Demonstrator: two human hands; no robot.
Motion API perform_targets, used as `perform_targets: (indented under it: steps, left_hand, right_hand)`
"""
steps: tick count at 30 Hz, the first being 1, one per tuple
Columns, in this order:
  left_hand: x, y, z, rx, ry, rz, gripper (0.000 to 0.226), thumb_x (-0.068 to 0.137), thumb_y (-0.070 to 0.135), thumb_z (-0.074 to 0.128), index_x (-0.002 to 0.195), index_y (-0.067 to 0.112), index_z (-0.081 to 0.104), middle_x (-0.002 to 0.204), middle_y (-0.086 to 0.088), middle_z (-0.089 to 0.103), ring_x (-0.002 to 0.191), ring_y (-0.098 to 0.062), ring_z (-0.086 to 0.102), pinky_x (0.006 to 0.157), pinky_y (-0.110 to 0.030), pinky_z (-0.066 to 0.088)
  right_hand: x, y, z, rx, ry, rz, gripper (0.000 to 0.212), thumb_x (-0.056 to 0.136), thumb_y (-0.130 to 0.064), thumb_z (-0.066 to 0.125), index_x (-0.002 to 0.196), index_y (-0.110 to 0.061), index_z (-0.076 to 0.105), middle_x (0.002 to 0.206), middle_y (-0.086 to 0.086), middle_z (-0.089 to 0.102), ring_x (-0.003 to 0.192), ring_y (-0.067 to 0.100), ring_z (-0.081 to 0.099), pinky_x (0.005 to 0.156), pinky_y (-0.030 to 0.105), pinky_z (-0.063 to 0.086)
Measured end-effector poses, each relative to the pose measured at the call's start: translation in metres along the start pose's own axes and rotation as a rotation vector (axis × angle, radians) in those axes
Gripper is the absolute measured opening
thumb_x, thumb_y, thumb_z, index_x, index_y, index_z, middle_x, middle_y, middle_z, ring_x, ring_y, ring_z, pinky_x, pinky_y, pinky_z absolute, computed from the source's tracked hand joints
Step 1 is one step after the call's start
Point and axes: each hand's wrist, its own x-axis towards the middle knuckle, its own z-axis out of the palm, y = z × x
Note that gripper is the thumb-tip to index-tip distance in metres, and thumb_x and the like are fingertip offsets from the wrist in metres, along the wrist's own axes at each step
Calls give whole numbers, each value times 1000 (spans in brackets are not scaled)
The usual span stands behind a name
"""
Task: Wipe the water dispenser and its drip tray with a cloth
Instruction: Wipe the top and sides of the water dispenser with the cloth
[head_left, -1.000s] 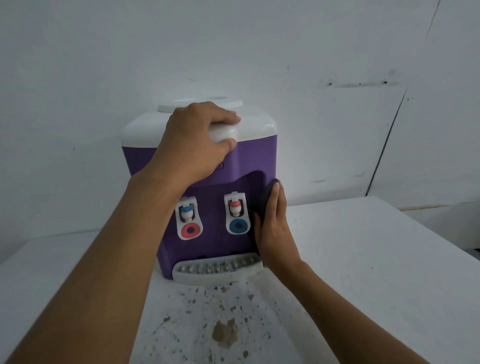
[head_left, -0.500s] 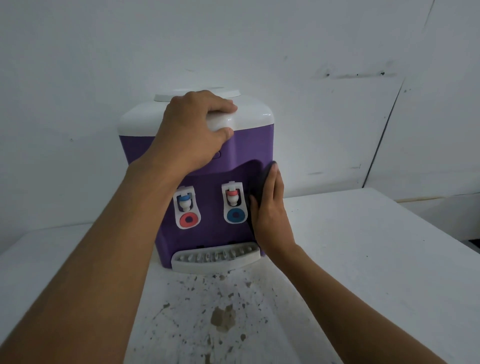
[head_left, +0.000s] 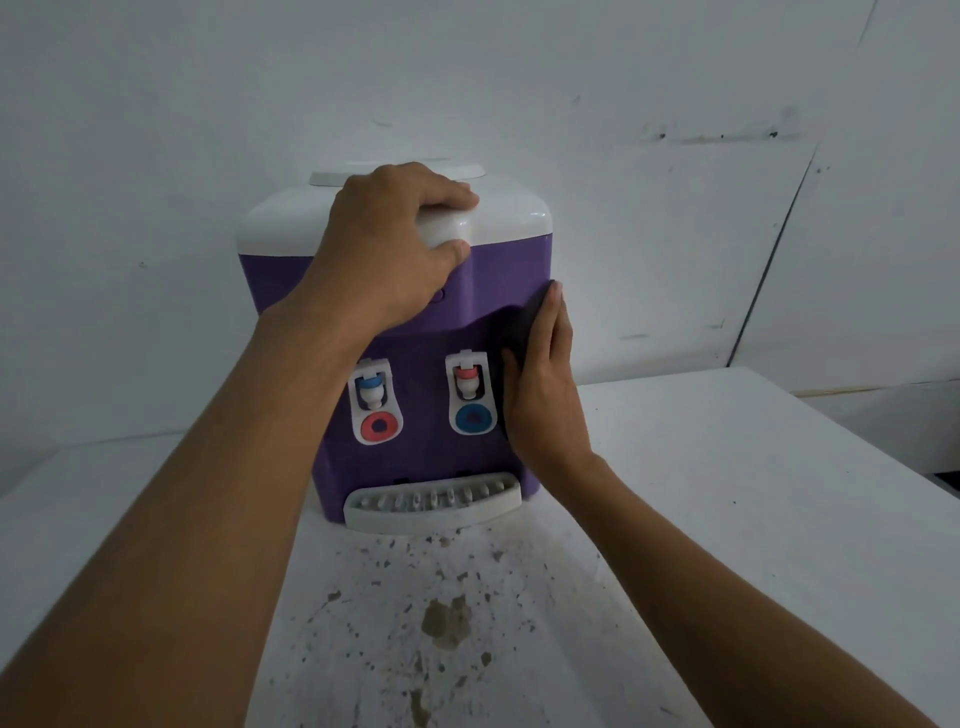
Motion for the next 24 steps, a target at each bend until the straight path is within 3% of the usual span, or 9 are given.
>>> perform_targets:
  steps: [2, 6, 16, 20, 24]
  left_hand:
    - [0, 0, 1, -2, 3, 2, 46, 91, 20, 81, 136, 25, 70, 141, 8, 66, 129, -10, 58, 108, -20, 43]
    - [-1, 0, 1, -11, 6, 8, 45, 91, 19, 81, 135, 25, 71, 139, 9, 66, 127, -8, 59, 110, -21, 44]
    - [-1, 1, 1, -21, 5, -2, 44, 91, 17, 81, 134, 24, 72, 139, 9, 67, 130, -10, 58, 114, -25, 43]
    - [-1, 1, 0, -12, -2, 3, 45, 91, 17, 81, 134, 24, 71, 140, 9, 67, 131, -10, 58, 114, -24, 42]
    - [-2, -1, 2, -8, -3, 16, 47, 90, 18, 82, 135, 23, 70, 139, 7, 67, 129, -11, 59, 112, -26, 45]
  right_hand:
    - [-4, 2, 3, 5, 5, -8, 78, 110, -28, 41, 161, -31, -18, 171, 3, 1, 152, 33, 30, 97, 39, 55]
    - [-44, 18, 9, -2, -118, 75, 79, 110, -34, 40, 159, -38, -23, 170, 0, 3, 150, 35, 34, 105, 52, 53]
    - [-70, 29, 4, -20, -271, 116, 82, 111, -30, 39, 156, -37, -29, 172, -2, -8, 156, 31, 21, 117, 50, 41]
    - [-56, 19, -6, 28, -209, 70, 75, 112, -37, 32, 153, -48, -30, 172, -8, -17, 155, 24, 22, 110, 41, 46]
    - [-34, 6, -10, 15, -91, -36, 66, 107, -50, 25, 162, -41, -11, 171, -11, -19, 151, 12, 15, 101, 26, 43]
